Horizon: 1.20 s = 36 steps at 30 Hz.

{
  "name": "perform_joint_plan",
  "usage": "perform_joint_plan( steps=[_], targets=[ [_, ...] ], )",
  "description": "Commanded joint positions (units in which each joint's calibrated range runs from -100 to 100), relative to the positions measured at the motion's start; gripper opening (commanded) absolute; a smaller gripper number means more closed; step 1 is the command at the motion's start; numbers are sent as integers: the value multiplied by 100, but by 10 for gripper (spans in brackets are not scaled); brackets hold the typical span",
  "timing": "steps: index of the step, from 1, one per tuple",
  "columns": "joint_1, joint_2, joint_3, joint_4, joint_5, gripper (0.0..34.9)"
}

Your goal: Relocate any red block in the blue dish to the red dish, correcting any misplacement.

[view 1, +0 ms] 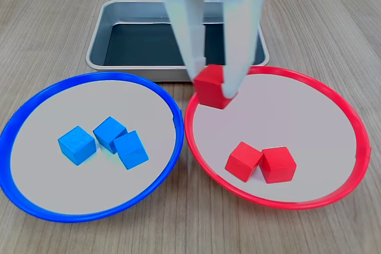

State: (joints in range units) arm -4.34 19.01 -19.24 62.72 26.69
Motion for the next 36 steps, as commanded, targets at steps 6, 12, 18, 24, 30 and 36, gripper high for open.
perform_joint_plan(
  steps=[6,12,18,24,30,36],
  targets=[
    [-729,-200,699,-515,-88,4],
    [-813,90,936,-854,-98,4],
    [-795,432,900,-936,-127,4],
    [-785,662,845,-961,-186,4],
    [-795,798,772,-986,-220,4],
    [-823,926,681,-1126,-220,8]
  ],
)
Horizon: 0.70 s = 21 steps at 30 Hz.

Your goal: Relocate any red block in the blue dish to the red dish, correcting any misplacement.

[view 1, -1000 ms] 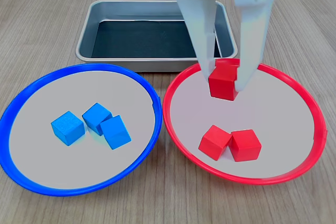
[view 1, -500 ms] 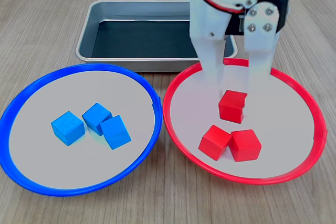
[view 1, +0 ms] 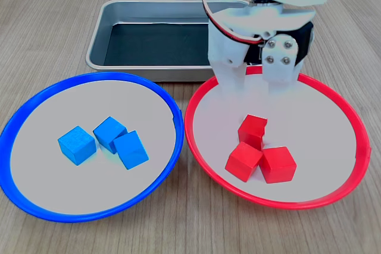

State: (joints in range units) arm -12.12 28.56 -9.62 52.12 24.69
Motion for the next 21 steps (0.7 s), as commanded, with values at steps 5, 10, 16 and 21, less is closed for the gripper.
perform_joint_plan(
  steps=[5,10,16,21],
  targets=[
    [-72,-3,-308,-107,-98,57],
    [-91,-20,-308,-82,-132,123],
    [-82,-71,-417,-49,-151,145],
    [-25,-267,-463,-41,-142,144]
  ],
)
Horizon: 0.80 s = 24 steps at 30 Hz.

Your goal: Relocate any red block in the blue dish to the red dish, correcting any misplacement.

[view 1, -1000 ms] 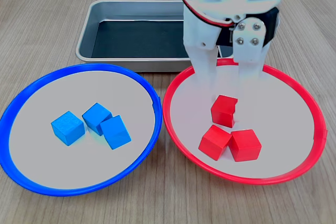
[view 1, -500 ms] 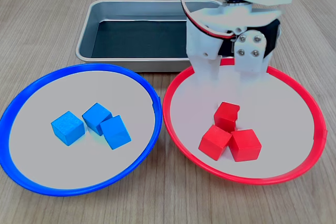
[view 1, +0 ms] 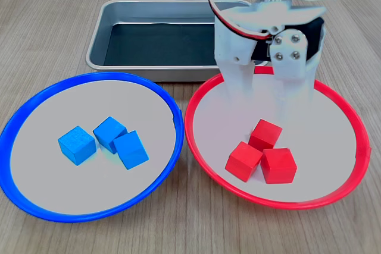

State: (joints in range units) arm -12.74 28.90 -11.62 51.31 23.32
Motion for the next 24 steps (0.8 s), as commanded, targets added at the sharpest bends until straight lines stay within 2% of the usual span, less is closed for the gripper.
perform_joint_plan(
  steps=[1,5,11,24],
  targets=[
    [56,-378,-254,41,0,144],
    [140,-924,-17,-149,5,119],
    [413,-2314,1339,-1272,-313,7],
    [1270,-5513,4735,-2303,-1763,4]
  ],
)
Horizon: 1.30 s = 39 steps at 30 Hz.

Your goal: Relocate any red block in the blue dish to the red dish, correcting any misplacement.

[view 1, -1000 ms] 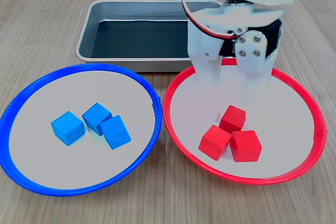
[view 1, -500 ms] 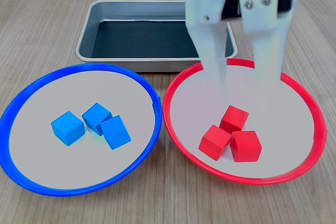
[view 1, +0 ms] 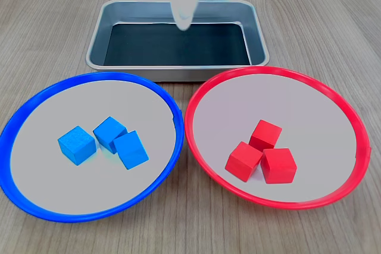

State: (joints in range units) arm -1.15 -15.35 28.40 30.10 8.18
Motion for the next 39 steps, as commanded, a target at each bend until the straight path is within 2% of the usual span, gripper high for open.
perform_joint_plan(
  steps=[1,10,23,30,39],
  targets=[
    [129,-1387,1024,-183,-288,4],
    [63,-4431,3755,-100,-488,4],
    [-153,-8099,6614,1154,-723,4],
    [-200,-8355,6741,1749,-947,4],
    [-87,-8355,6987,1724,-1021,4]
  ],
)
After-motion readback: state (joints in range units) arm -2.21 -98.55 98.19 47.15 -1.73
